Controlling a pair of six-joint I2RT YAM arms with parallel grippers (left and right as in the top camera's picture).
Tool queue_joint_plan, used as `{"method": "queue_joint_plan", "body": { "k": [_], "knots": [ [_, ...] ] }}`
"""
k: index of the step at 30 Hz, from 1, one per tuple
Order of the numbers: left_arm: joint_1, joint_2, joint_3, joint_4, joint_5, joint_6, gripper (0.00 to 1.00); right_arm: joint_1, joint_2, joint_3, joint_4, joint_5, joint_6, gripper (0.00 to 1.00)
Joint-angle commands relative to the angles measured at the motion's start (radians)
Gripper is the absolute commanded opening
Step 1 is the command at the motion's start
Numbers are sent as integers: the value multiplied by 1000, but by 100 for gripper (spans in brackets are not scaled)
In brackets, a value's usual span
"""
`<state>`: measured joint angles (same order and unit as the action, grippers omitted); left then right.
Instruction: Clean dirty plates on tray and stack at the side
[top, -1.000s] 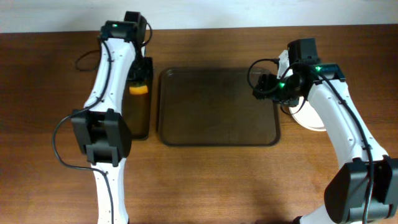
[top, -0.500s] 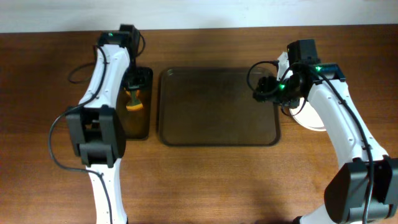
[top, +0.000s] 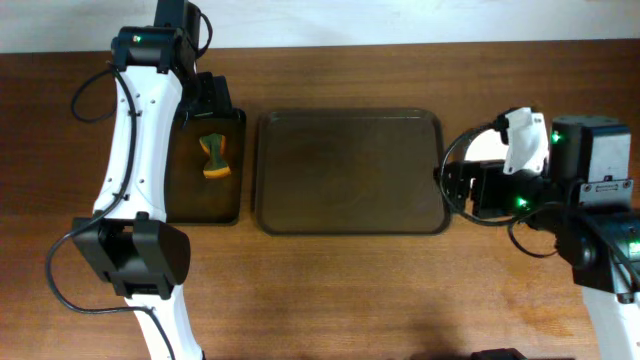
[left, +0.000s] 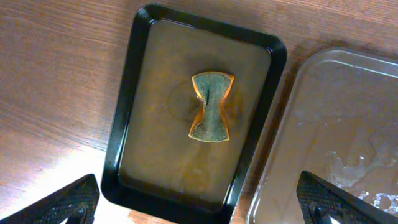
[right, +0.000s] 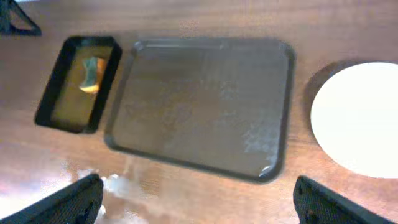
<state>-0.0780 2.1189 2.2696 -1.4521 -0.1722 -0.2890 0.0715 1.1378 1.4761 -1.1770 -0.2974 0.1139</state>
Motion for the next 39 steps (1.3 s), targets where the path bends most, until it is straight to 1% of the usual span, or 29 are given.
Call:
{"method": "queue_joint_plan", "body": {
  "k": [1, 2, 3, 5, 6, 7, 8, 9, 10, 12, 14, 16, 17, 20, 22, 37, 39],
  "knots": [
    [0, 0, 3, 0, 2, -3, 100, 7, -77, -93, 135, 97, -86, 98],
    [0, 0, 3, 0, 2, -3, 100, 7, -166, -215, 274, 100, -134, 98],
    [0, 0, 3, 0, 3, -3, 100, 6, -208, -272, 338, 100, -145, 98],
    [0, 0, 3, 0, 2, -2, 100, 6, -383, -521, 597, 101, -215, 98],
    [0, 0, 3, 0, 3, -2, 100, 6, -504, -679, 734, 100, -215, 98],
    [0, 0, 3, 0, 2, -2, 100, 6, -587, -788, 822, 100, -215, 99],
    [0, 0, 3, 0, 2, -3, 100, -2, -722, -958, 953, 99, -210, 98],
    [0, 0, 3, 0, 2, -2, 100, -12, -807, -1061, 1034, 99, -211, 98],
    [0, 0, 3, 0, 3, -3, 100, -20, -908, -1170, 1105, 96, -211, 98],
    [0, 0, 3, 0, 2, -3, 100, -21, -1029, -1291, 1155, 97, -211, 98],
    [0, 0, 3, 0, 2, -3, 100, -21, -1113, -1366, 1160, 97, -211, 98],
    [0, 0, 3, 0, 2, -3, 100, -21, -1135, -1445, 1264, 100, -211, 99],
    [0, 0, 3, 0, 2, -2, 100, -20, -1135, -1471, 1296, 100, -211, 98],
    [0, 0, 3, 0, 2, -2, 100, -19, -1135, -1471, 1254, 100, -211, 98],
    [0, 0, 3, 0, 3, -3, 100, -19, -1133, -1471, 1117, 95, -211, 98],
    [0, 0, 3, 0, 2, -3, 100, -19, -1128, -1471, 1117, 96, -211, 98],
    [0, 0, 3, -24, 3, -2, 100, -19, -1128, -1471, 1117, 96, -211, 98]
  ]
}}
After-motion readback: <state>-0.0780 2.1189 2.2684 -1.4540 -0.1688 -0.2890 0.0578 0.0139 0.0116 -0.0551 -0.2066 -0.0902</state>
